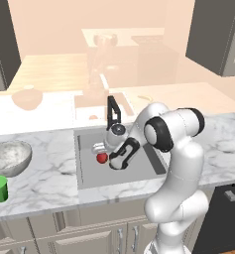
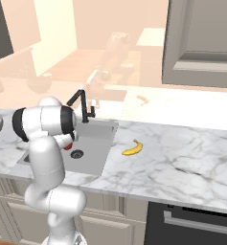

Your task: Remove the onion and banana from the sink. Then move the bowl and cup from the counter to the sink for washing.

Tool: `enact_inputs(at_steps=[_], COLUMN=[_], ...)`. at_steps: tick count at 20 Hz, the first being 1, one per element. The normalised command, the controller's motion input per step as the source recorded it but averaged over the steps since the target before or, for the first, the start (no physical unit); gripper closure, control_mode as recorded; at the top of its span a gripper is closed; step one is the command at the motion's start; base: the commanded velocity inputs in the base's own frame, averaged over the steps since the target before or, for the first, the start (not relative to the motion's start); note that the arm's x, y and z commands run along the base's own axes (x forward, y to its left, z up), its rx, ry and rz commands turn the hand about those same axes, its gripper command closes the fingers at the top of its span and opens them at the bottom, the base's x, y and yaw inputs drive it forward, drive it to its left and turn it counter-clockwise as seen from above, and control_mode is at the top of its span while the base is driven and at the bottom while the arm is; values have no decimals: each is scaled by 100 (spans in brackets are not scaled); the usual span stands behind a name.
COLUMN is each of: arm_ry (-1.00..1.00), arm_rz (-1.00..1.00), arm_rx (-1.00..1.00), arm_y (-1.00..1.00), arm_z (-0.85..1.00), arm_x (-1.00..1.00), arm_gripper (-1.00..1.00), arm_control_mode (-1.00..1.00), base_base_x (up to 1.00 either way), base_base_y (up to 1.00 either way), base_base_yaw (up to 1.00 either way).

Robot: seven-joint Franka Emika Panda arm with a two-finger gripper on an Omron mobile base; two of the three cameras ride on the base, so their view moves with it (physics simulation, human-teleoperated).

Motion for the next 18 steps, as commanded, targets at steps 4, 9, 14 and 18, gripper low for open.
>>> enact_inputs(at_steps=[4, 9, 14, 18], arm_ry=[0, 1, 1, 3], arm_rz=[0, 0, 0, 0], arm_rx=[0, 0, 0, 0], arm_y=[3, 3, 2, 2], arm_z=[-13, -14, -14, -14], arm_x=[7, 7, 7, 7], arm_gripper=[-100, -100, -100, -100], arm_control_mode=[-100, -100, -100, -100], base_base_x=[0, 0, 0, 0], base_base_y=[0, 0, 0, 0], base_base_yaw=[0, 0, 0, 0])
